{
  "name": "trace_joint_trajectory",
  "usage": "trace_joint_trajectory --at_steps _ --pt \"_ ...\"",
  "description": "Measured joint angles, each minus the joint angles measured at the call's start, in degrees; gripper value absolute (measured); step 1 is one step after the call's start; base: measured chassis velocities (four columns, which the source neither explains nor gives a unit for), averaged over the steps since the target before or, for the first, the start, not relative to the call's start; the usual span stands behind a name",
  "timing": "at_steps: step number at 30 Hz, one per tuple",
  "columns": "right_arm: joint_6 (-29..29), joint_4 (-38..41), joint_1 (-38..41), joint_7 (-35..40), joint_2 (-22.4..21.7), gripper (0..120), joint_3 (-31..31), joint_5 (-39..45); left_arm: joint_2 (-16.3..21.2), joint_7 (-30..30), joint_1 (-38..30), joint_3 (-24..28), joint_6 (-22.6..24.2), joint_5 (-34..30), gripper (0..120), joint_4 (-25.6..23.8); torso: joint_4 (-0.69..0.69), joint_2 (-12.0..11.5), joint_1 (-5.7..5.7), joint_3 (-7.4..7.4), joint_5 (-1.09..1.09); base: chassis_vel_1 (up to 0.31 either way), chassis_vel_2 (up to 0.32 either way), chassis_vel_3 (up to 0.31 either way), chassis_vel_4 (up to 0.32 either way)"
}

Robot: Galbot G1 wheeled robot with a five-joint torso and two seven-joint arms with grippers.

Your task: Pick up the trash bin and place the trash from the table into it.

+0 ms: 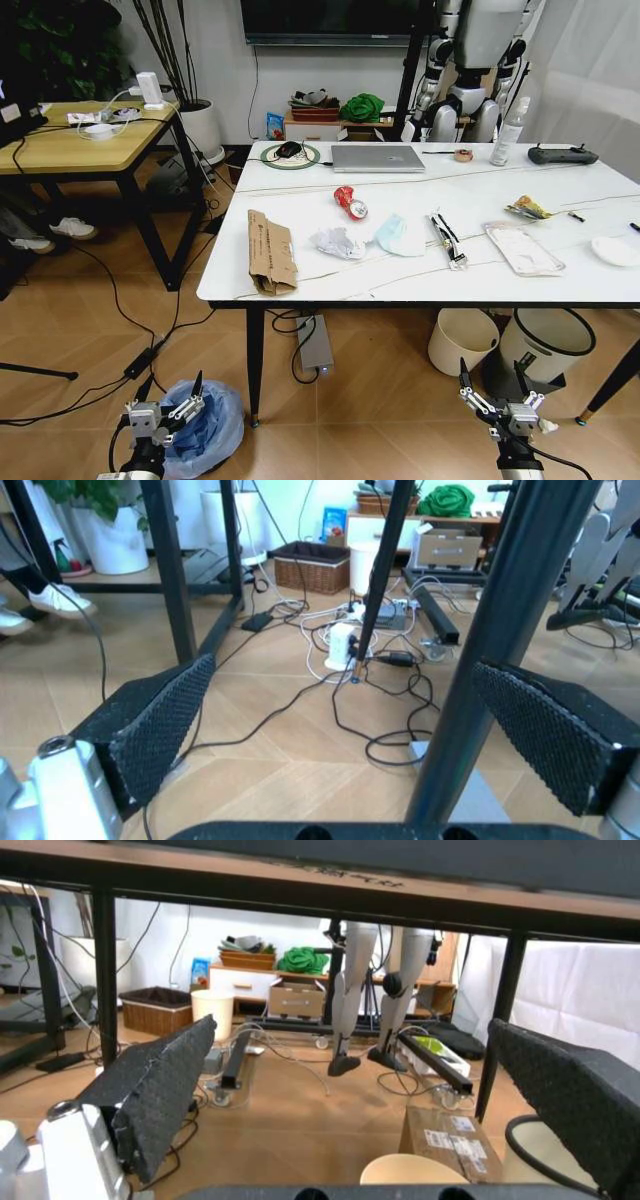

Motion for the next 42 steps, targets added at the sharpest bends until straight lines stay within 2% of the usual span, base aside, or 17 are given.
trace_joint_trajectory --at_steps 42 --pt "0.0 -0.27 0.01 -0.04 0.0 100 0.01 -0.05 0.02 0.07 0.05 0.04 -0.02 0.12 100 0.54 0.0 -10.24 -4.22 -6.02 0.0 0.0 0.0 0.0 0.0"
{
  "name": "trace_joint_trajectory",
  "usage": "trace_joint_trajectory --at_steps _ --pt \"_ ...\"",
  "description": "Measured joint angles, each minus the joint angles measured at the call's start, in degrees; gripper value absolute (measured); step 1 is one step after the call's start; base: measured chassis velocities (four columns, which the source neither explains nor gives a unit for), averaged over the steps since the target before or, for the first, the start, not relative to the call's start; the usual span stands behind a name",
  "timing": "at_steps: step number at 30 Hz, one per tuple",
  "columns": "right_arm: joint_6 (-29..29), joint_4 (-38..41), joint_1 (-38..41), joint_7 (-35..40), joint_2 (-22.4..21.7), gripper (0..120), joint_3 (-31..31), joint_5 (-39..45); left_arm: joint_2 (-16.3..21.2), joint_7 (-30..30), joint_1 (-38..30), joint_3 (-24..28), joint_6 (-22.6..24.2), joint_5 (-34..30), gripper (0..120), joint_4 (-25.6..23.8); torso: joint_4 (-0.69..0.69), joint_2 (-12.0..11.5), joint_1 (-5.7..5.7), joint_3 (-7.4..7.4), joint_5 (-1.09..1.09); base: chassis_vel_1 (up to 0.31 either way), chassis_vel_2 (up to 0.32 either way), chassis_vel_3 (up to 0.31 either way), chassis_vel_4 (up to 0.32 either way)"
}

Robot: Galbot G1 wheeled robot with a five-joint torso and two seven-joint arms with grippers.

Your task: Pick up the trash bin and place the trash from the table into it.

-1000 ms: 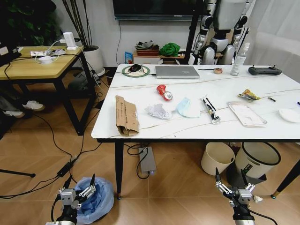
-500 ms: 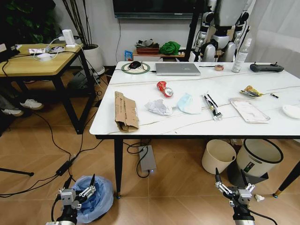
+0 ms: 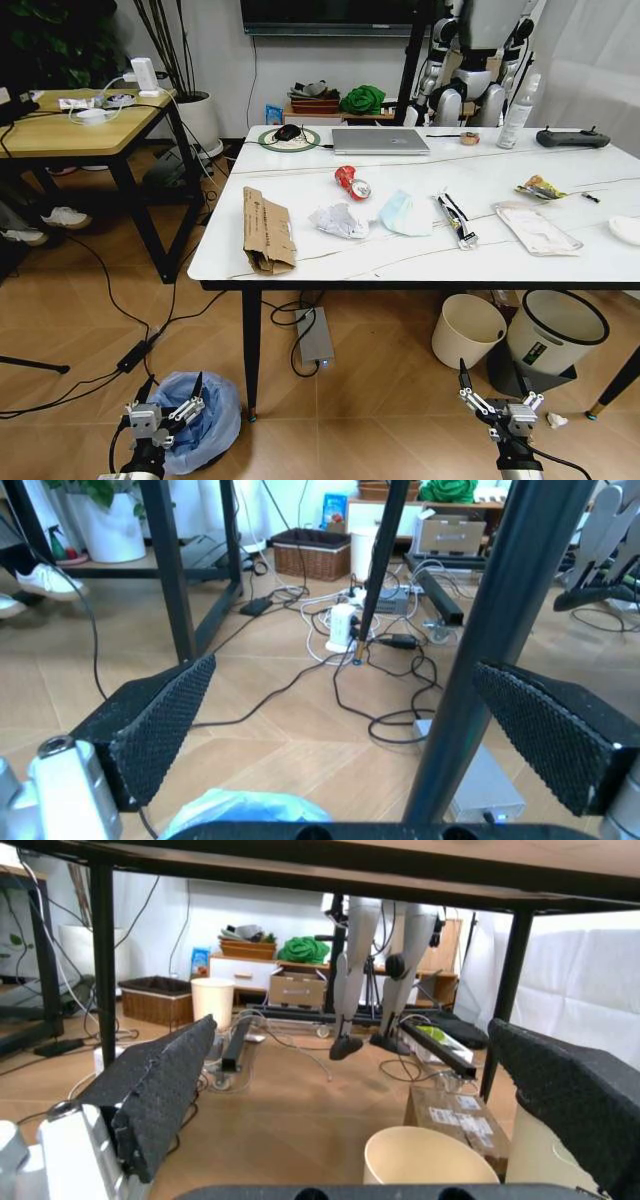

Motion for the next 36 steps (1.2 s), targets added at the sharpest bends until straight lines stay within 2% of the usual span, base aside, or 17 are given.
trace_joint_trajectory --at_steps 25,36 --pt "0.27 0.29 -0.26 0.0 0.0 100 -0.23 -0.17 0.24 0.01 -0.24 -0.82 -0.05 -1.16 100 1.12 0.0 -5.73 -2.18 -3.56 0.0 0.0 0.0 0.0 0.0" --pt "0.44 0.51 -0.53 0.0 0.0 100 -0.27 -0.15 0.3 -0.19 -1.7 -1.19 0.32 -1.62 100 3.61 0.0 -8.66 -3.25 -5.41 0.0 0.0 0.0 0.0 0.0"
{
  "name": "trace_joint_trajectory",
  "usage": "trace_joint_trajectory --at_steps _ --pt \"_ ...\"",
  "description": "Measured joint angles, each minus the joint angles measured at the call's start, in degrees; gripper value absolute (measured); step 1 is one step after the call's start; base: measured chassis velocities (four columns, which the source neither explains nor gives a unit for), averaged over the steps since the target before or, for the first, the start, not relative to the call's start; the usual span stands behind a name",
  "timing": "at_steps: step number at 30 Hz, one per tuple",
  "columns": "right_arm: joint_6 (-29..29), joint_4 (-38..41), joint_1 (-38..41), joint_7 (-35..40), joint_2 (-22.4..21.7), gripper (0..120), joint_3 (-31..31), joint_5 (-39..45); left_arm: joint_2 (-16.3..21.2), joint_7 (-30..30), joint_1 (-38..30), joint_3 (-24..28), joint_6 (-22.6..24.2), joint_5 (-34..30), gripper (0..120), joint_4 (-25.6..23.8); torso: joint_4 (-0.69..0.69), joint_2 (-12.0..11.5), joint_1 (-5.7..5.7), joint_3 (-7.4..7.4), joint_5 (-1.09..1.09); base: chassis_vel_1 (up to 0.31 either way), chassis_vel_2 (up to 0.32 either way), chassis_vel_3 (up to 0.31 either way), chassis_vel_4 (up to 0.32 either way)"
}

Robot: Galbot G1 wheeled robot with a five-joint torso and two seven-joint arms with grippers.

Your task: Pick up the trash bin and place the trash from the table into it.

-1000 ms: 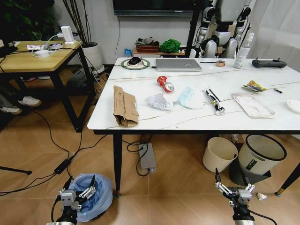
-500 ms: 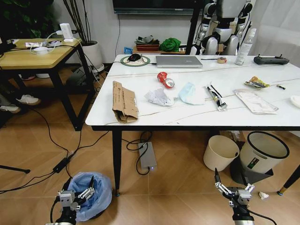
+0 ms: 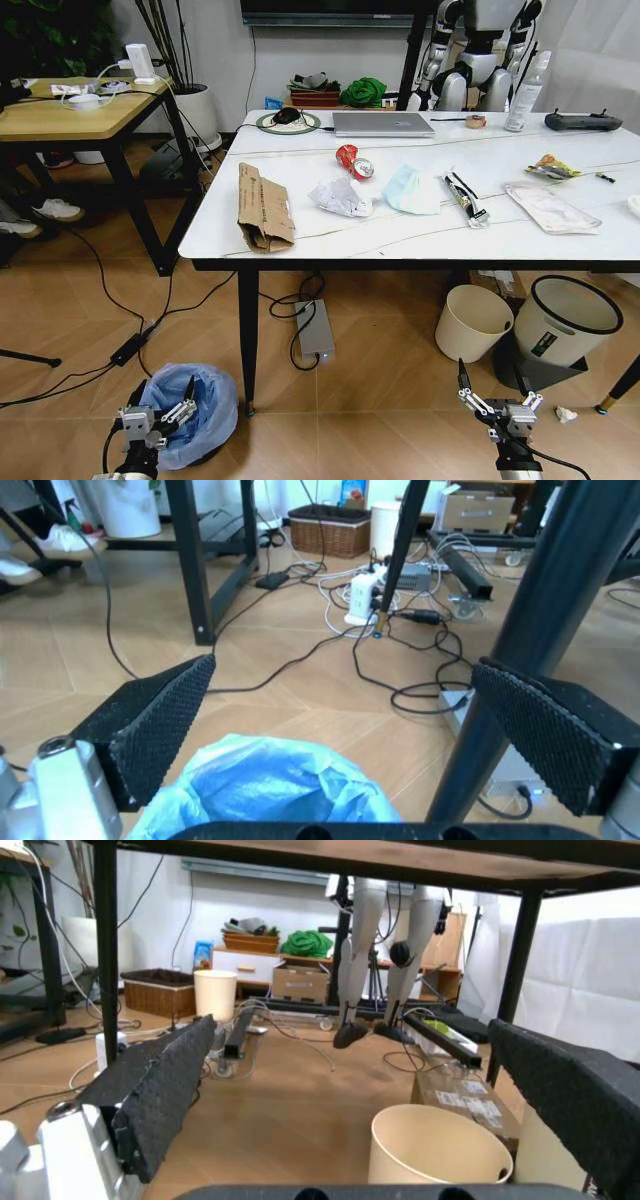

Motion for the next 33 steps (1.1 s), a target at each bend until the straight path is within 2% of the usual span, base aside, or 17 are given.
trace_joint_trajectory --at_steps 21,27,33 --pt "0.0 0.31 -0.14 0.01 0.0 100 0.01 0.2 -0.18 -0.33 -0.58 -0.25 0.3 -0.6 100 0.71 0.0 -4.53 -1.48 -3.05 0.0 0.0 0.0 0.0 0.0" --pt "0.07 0.07 -0.07 0.02 0.0 100 -0.03 0.26 0.39 -1.06 -1.75 -1.47 1.55 -2.09 100 2.43 0.0 -5.82 -1.9 -3.93 0.0 0.0 0.0 0.0 0.0" --pt "0.54 -0.73 0.14 0.02 0.0 100 -0.22 0.38 2.0 -1.75 -4.8 -3.95 4.88 -6.66 100 6.09 0.0 -7.19 -2.35 -4.86 -0.01 0.0 0.0 0.0 0.0"
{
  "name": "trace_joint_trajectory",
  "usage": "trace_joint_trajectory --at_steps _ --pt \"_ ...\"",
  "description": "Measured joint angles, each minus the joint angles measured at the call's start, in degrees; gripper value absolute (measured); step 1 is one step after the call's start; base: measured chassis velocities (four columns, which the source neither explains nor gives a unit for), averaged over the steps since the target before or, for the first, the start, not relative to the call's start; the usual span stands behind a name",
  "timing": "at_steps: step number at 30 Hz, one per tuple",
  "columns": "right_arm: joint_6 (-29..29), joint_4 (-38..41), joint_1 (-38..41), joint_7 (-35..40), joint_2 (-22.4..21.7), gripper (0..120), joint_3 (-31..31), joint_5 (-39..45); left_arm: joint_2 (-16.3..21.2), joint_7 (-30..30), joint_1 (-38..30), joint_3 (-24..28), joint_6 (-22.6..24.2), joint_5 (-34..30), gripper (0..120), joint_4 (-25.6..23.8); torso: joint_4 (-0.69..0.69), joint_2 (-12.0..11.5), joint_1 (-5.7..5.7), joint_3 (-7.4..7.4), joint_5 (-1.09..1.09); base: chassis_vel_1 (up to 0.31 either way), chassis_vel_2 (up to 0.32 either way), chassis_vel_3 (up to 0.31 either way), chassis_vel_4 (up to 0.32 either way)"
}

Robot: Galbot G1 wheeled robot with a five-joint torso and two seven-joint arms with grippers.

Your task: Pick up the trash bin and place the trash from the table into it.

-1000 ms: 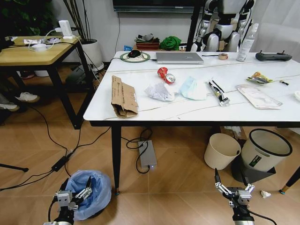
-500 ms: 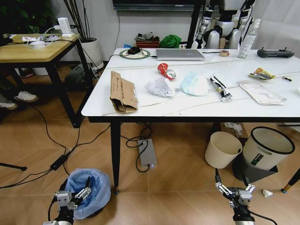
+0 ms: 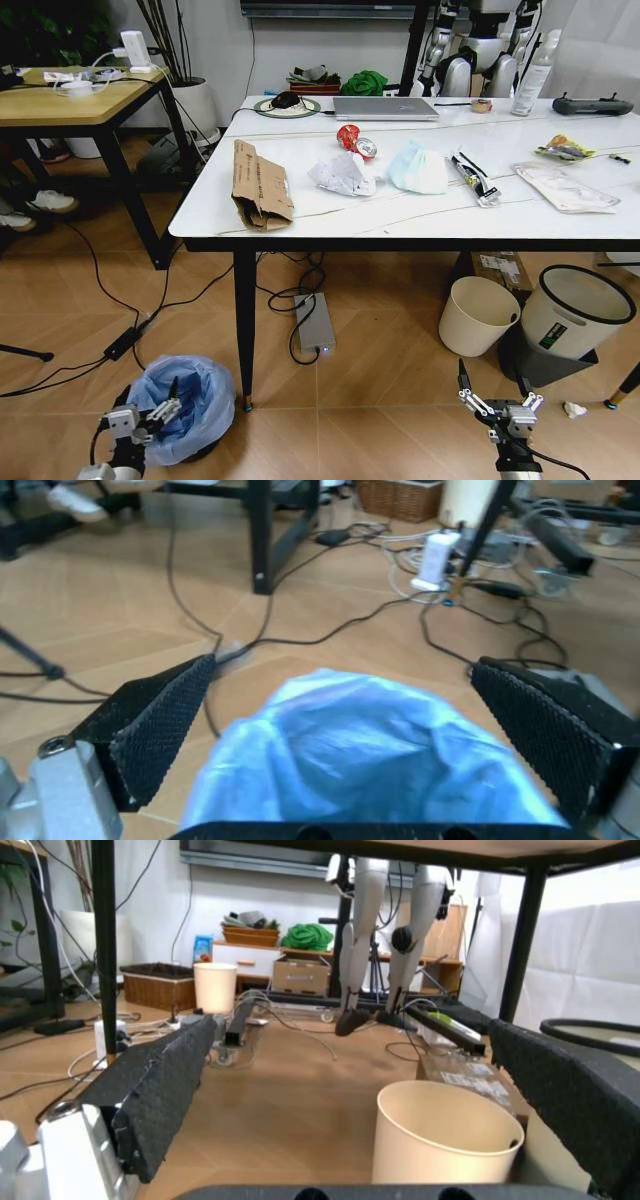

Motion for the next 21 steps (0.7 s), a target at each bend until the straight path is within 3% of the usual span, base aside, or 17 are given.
trace_joint_trajectory --at_steps 8,15,21 --pt "0.52 -0.89 0.33 0.01 0.0 100 0.08 0.43 0.94 -1.14 -3.08 -2.14 1.79 -1.87 100 4.53 0.0 -1.7 -0.44 -1.25 0.0 0.0 0.0 0.0 0.0" --pt "0.84 -1.54 0.53 0.01 0.0 100 0.14 0.66 1.21 -0.89 -3.6 -2.64 3.47 -1.49 100 6.9 0.0 -1.91 -0.49 -1.43 0.01 0.0 0.0 0.0 0.0" --pt "1.16 -1.96 0.64 -0.03 0.0 100 0.14 0.91 1.79 -0.22 -5.46 -3.15 9.31 -2.96 100 10.19 0.0 -1.77 -0.44 -1.34 0.01 0.0 0.0 0.0 0.0"
